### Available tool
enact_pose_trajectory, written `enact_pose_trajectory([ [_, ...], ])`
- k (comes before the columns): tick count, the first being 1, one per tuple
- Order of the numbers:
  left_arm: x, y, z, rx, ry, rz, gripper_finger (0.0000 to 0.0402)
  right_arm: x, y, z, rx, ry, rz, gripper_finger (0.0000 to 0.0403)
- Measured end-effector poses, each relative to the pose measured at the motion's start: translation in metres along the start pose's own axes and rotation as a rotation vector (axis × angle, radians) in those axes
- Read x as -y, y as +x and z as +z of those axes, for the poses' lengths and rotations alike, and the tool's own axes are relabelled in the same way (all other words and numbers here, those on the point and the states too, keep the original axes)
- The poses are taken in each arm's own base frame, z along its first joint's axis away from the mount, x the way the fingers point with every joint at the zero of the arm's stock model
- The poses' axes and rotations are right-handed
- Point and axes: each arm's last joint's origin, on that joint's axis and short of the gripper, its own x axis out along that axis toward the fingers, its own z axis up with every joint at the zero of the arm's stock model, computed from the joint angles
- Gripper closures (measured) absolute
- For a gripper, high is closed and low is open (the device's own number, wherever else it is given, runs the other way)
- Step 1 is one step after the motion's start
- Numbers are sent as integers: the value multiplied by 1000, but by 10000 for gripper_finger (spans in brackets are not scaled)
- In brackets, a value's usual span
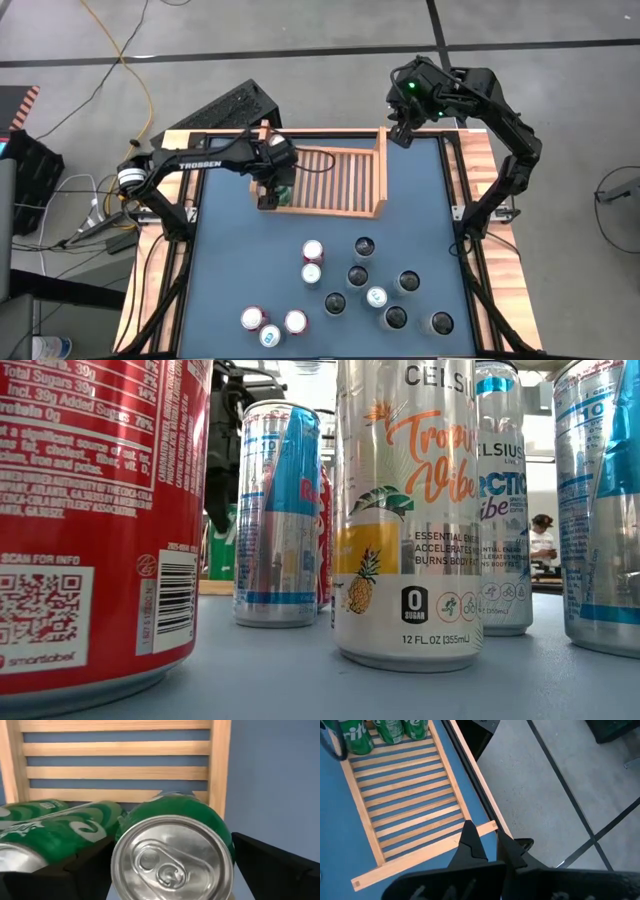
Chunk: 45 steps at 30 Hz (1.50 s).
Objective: Place canned beverage on shelf
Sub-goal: Put the middle green soda can aligned with the green soda on the shelf, then adjust the shelf
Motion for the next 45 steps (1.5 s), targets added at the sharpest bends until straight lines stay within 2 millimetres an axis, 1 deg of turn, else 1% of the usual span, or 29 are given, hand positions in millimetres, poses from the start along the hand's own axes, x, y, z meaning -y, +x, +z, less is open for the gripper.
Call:
enact_pose_trajectory([
  [5, 5, 0, 2, 6, 3, -15, 34, 0, 0, 0, 0, 0, 0, 403],
  [21, 5, -1, 1, -23, 5, 22, 34, 0, 0, 0, 0, 0, 0, 403],
  [27, 2, -11, 7, -17, 10, 45, 34, 0, 0, 0, 0, 0, 0, 403],
  [34, -6, -41, 23, 34, 11, 81, 34, 0, 0, 0, 0, 25, 1, 403],
  [40, -8, -83, 39, 100, 23, 97, 34, -1, 2, 1, -3, 73, 21, 403],
  [43, -7, -105, 46, 136, 8, 99, 34, -5, 10, 0, -34, 122, 42, 403],
  [45, -4, -117, 48, 153, -7, 74, 34, -9, 22, -3, -90, 177, 13, 403],
])
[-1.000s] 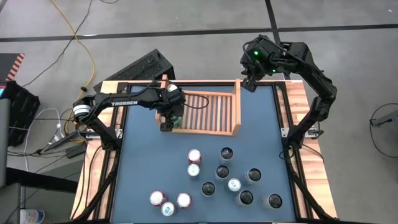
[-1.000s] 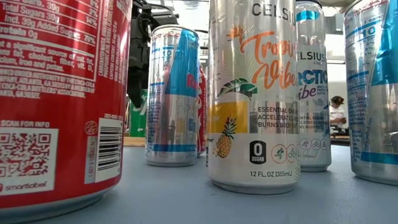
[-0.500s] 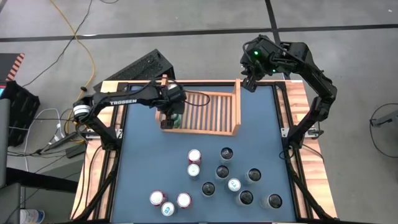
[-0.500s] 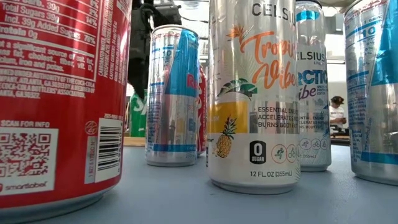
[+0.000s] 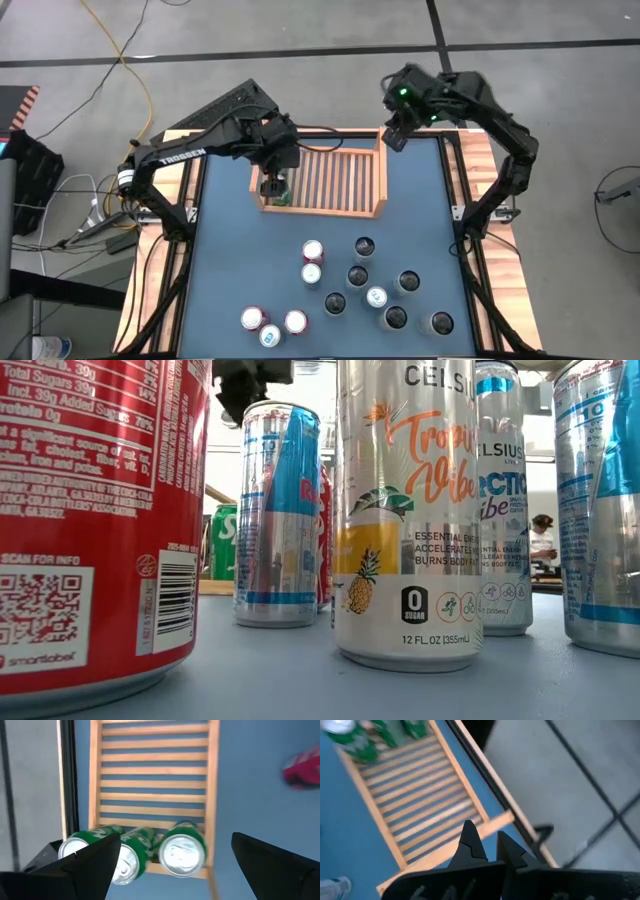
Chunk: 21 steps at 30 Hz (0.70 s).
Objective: Place canned beverage on shelf
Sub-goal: Adjust the shelf
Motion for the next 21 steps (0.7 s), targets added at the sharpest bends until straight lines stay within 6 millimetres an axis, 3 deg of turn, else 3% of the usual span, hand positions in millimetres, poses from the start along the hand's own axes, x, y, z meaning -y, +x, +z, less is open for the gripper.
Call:
enact_pose_trajectory([
  [4, 10, -18, 2, -5, -27, -111, 34, -9, 36, -18, -166, 7, -52, 403],
  [10, 41, -39, -4, -35, -23, -239, 34, -34, 86, -65, -408, -33, -83, 403],
  [14, 61, -53, -5, -24, -60, -248, 34, -45, 102, -96, -463, 8, -133, 403],
  [21, 98, -69, -16, -12, -175, -271, 34, -66, 128, -132, -359, 73, -45, 403],
])
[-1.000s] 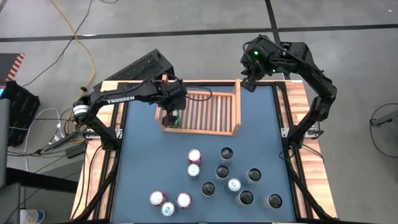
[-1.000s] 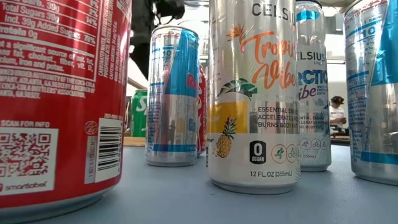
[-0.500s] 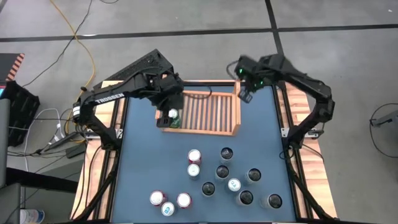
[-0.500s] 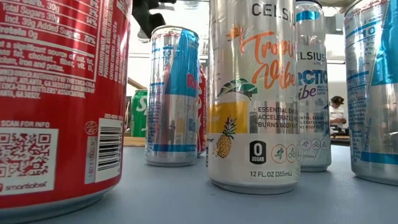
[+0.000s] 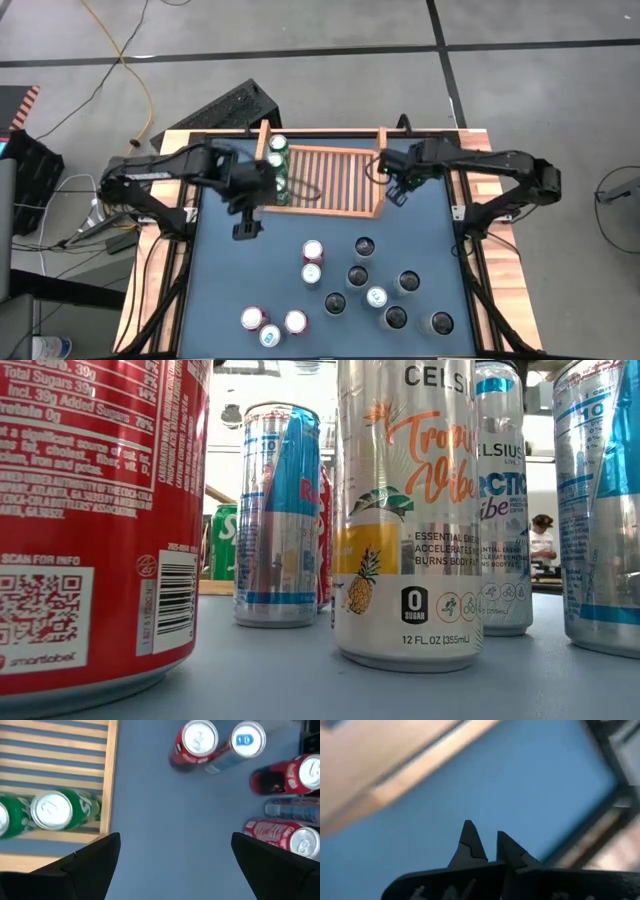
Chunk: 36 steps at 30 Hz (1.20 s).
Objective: Place canned beverage on shelf
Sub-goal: Adjust the shelf
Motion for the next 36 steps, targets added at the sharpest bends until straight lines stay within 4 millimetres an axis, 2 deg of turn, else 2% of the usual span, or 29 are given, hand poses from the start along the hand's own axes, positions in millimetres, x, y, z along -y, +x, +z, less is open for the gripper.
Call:
enact_pose_trajectory([
  [3, 16, 5, -12, 83, 33, 35, 34, -8, 15, -5, 66, 4, 34, 403],
  [7, 32, 8, -24, 298, 108, 3, 34, -10, 33, -4, 111, 32, 62, 403],
  [11, 30, -4, -43, 456, 99, 15, 34, -1, 42, 0, 132, 81, 71, 403],
  [15, 21, -15, -62, 532, -9, 100, 34, 14, 40, 3, 177, 136, 65, 403],
  [19, 14, -26, -78, 593, -79, 133, 34, 28, 30, 0, 234, 176, 62, 403],
  [24, 9, -26, -90, 645, -149, 155, 34, 45, 21, -2, 287, 234, 61, 403],
  [28, 13, -9, -93, 661, -234, 81, 34, 49, 6, -9, 355, 246, 89, 403],
  [33, 26, 34, -101, 556, -287, -26, 34, 49, -12, -21, 440, 234, 125, 403],
  [36, 29, 52, -108, 529, -340, 8, 34, 50, -18, -25, 465, 232, 136, 403],
])
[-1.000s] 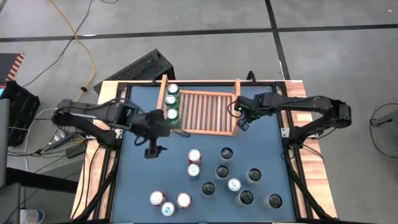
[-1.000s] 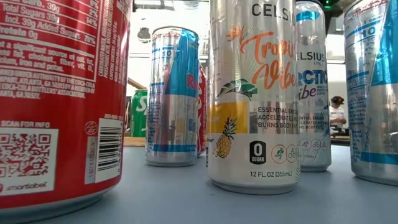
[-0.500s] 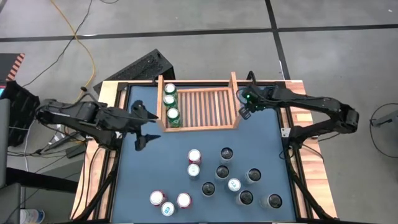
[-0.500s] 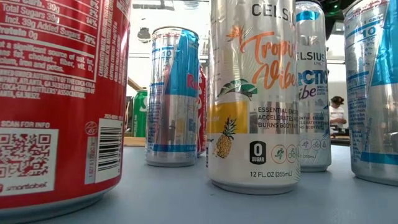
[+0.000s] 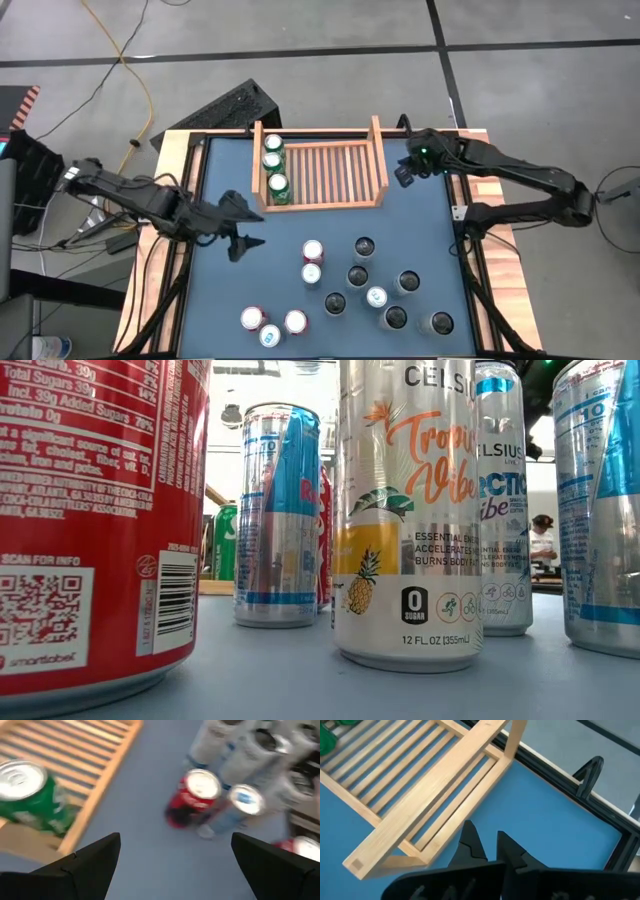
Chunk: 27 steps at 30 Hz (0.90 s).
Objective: Place canned beverage on shelf
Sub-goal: Adjust the shelf
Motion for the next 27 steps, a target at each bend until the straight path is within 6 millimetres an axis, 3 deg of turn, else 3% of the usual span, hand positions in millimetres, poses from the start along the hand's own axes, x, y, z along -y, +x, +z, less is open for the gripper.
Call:
enact_pose_trajectory([
  [8, -17, 21, -29, 16, -7, 198, 34, -1, 1, 0, -6, -26, -1, 403],
  [19, -37, 34, -45, -16, 172, 326, 34, -4, 13, 0, -57, -63, -17, 403],
  [27, -45, 47, -44, 25, 198, 212, 34, -4, 12, -2, -73, -69, -23, 403],
])
